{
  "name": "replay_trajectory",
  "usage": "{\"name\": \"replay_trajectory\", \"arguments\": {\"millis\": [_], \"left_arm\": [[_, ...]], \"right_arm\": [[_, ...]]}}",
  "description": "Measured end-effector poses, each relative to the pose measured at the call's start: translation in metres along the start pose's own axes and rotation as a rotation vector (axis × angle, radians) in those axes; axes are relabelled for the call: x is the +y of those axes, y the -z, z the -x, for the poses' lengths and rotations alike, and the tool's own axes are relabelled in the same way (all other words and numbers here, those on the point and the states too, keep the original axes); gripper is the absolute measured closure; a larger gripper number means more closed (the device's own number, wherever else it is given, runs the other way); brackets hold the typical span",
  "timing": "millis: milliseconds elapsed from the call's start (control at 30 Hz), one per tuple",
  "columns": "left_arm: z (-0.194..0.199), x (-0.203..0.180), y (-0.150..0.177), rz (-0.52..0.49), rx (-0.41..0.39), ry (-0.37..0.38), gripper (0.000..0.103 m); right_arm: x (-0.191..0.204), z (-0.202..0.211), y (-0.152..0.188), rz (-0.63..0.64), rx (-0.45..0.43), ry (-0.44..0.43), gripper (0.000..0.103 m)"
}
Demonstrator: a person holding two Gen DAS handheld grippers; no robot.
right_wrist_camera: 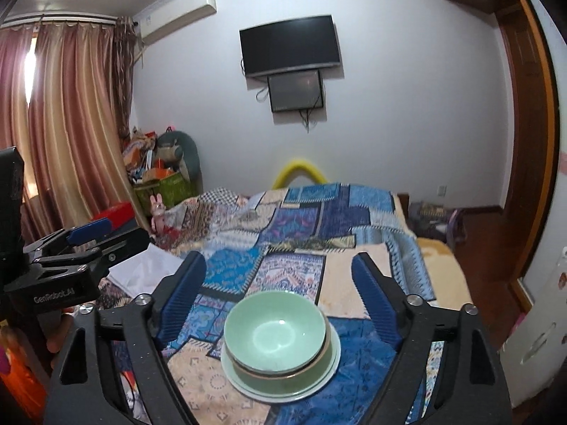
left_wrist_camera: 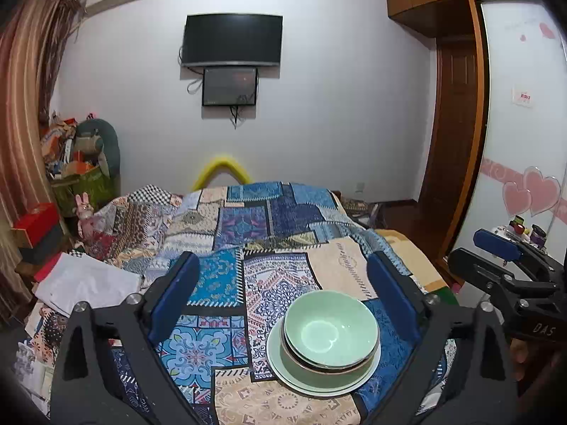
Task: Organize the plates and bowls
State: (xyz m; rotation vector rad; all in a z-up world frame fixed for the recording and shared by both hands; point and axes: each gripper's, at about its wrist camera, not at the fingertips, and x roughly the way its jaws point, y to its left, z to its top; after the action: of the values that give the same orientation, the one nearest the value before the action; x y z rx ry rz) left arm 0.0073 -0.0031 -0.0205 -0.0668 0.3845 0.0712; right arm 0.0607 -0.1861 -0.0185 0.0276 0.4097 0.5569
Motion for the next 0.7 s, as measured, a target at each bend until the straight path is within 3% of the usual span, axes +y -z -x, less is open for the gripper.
{"name": "replay_trajectory", "arguments": {"millis": [300, 700], "left_arm": [[0.011, -0.009, 0.01, -0.024, -0.029, -0.014, 0.0], [0.009, -0.011, 0.014, -0.022, -0.032, -0.011, 0.0]], "right_arm": [[0.007, 0.009, 0.002, -0.005, -0.043, 0.007, 0.001], [0.005, 0.012, 0.003, -0.005, -0.054, 0.02, 0.0]]}}
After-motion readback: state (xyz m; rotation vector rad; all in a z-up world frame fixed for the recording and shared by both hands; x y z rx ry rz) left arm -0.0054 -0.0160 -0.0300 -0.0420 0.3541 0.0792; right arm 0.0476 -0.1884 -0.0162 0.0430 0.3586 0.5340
